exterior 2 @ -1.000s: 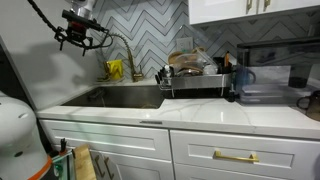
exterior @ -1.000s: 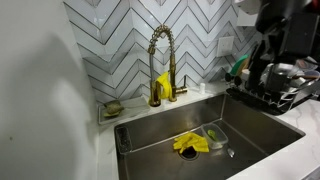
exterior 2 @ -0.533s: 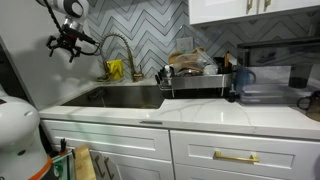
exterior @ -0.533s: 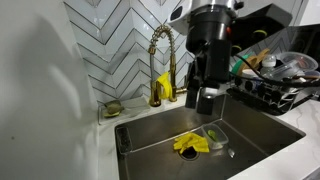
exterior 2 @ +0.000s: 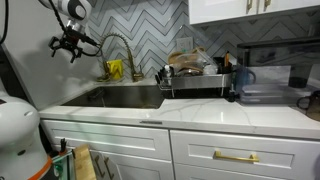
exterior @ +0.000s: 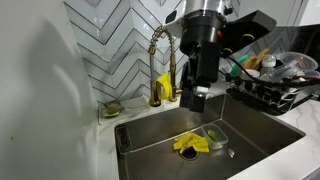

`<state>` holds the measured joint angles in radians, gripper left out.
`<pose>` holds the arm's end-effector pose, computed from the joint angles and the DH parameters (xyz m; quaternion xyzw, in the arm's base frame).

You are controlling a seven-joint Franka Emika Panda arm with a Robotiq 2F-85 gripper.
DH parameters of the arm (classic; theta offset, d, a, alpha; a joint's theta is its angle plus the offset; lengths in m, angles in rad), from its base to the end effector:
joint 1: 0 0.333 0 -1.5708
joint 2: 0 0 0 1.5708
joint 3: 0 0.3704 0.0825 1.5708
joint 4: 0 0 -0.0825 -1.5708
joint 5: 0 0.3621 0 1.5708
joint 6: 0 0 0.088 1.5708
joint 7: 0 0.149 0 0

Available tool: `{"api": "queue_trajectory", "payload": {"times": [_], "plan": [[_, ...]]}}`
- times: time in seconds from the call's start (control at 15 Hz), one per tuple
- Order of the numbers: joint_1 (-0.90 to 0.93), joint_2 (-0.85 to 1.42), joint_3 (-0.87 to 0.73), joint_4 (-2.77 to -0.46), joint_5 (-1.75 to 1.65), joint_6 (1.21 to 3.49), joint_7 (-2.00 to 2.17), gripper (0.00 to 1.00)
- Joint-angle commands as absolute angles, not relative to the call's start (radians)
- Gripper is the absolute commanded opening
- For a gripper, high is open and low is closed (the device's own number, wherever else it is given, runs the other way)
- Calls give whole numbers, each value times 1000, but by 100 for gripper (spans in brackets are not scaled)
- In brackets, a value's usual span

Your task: Pick up the dirty sponge on the top left side of the sink and then put it in the rack on the left side of the sink

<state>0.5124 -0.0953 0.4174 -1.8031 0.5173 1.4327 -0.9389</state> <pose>0.2082 0.4263 0.5882 -0.5751 -0.7709 0.1351 0.2380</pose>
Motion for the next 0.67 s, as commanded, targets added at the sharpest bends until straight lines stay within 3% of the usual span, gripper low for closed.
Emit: {"api": "queue_trajectory", "payload": {"times": [0.0, 0.6], "plan": [[524, 3, 476, -1744, 421, 1514, -944, 100], [583, 192, 557, -1664, 130, 1921, -1051, 100]]}}
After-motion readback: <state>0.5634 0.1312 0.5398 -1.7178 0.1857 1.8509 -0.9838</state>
